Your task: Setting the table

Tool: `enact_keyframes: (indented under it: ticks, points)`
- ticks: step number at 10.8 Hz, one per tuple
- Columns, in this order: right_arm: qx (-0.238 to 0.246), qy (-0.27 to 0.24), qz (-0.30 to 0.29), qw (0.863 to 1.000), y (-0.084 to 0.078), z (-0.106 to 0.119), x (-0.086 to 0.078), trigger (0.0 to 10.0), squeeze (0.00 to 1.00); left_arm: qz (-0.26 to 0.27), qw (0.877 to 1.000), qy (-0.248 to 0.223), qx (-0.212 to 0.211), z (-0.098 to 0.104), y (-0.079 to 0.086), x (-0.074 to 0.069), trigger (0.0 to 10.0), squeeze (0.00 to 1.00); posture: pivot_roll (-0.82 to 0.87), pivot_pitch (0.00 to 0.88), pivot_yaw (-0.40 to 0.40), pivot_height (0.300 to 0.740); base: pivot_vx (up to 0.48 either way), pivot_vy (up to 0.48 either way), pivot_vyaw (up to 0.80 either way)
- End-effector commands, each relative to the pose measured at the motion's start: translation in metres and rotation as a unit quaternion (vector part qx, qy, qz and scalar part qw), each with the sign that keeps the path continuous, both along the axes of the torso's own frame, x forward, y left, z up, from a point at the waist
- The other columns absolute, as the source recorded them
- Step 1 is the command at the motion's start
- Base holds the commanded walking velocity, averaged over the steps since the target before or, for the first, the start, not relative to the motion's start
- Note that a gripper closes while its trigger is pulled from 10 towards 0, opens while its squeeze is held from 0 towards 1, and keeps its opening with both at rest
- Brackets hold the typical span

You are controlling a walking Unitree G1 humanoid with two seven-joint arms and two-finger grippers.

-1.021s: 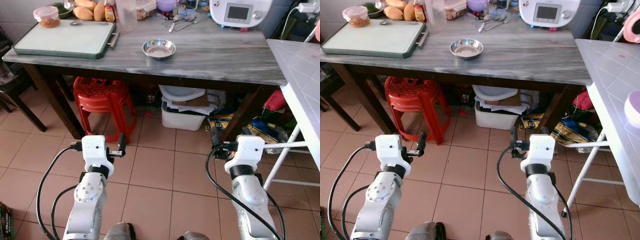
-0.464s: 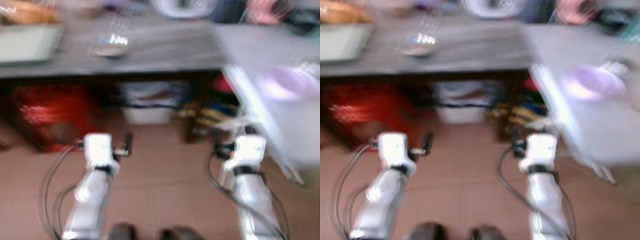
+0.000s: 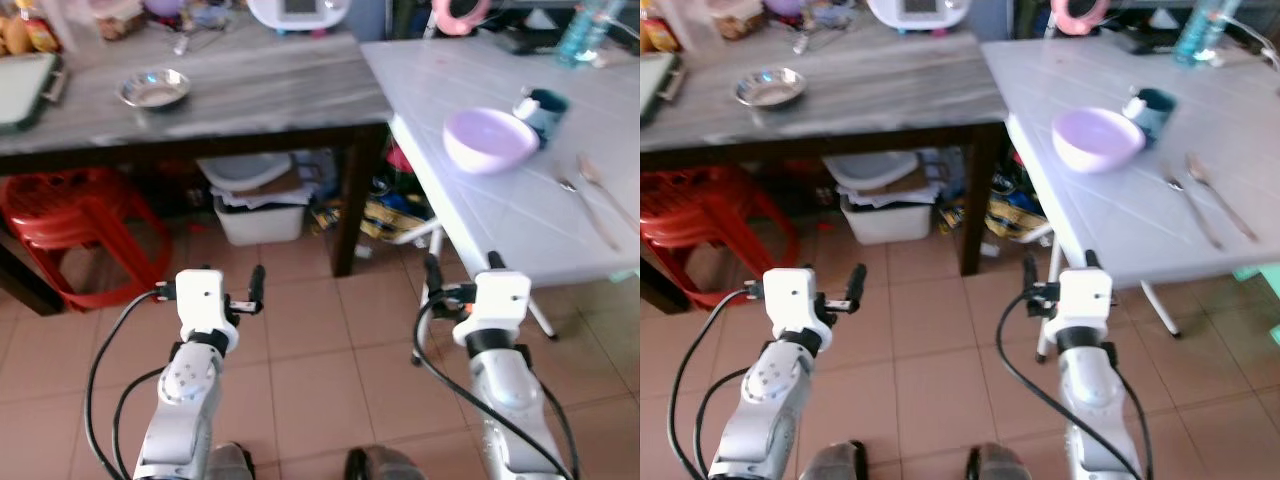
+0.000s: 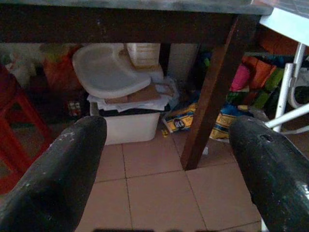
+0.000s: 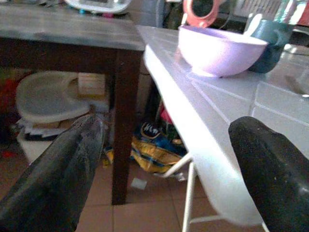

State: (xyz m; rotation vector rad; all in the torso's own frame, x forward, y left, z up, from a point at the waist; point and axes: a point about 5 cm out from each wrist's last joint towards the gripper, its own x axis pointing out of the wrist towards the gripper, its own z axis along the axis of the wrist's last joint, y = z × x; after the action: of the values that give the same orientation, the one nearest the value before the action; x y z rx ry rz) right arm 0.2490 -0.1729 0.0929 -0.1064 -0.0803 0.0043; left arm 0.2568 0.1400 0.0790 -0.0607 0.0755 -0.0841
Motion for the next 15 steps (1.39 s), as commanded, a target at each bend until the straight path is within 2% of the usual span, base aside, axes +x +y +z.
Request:
enact_keyframes:
  ticks: [1, 6, 10, 12, 15]
  points:
    - [0.000, -0.005, 0.009, 1.000, 0.0046, 0.0026, 0.0009, 10.0, 0.00, 0.008, 1.000, 0.004, 0.005, -0.0011, 0.0050, -0.0017, 10.0, 0.00, -0.06, 0.136, -0.020, 0.740, 0.000, 0.000, 0.77]
    - [-0.001, -0.002, 0.010, 1.000, 0.0049, 0.0022, 0.0006, 10.0, 0.00, 0.005, 1.000, 0.006, 0.006, -0.0013, 0.0039, -0.0021, 10.0, 0.00, -0.06, 0.145, -0.021, 0.740, 0.000, 0.000, 0.78]
    - [0.022, 0.002, 0.003, 1.000, 0.0027, -0.0002, 0.0027, 10.0, 0.00, 0.005, 1.000, 0.015, 0.002, -0.0038, 0.0050, 0.0003, 10.0, 0.00, -0.06, 0.150, -0.013, 0.740, 0.000, -0.278, 0.00]
    - [0.015, 0.004, 0.008, 1.000, 0.0043, -0.0010, 0.0034, 10.0, 0.00, 0.004, 1.000, 0.015, 0.003, -0.0037, 0.0052, 0.0010, 10.0, 0.00, -0.06, 0.148, -0.012, 0.740, 0.000, -0.339, 0.00]
    - [0.015, 0.004, 0.008, 1.000, 0.0044, -0.0009, 0.0041, 10.0, 0.00, 0.003, 1.000, 0.015, 0.004, -0.0034, 0.0051, 0.0017, 10.0, 0.00, -0.06, 0.147, -0.012, 0.740, 0.000, -0.339, 0.48]
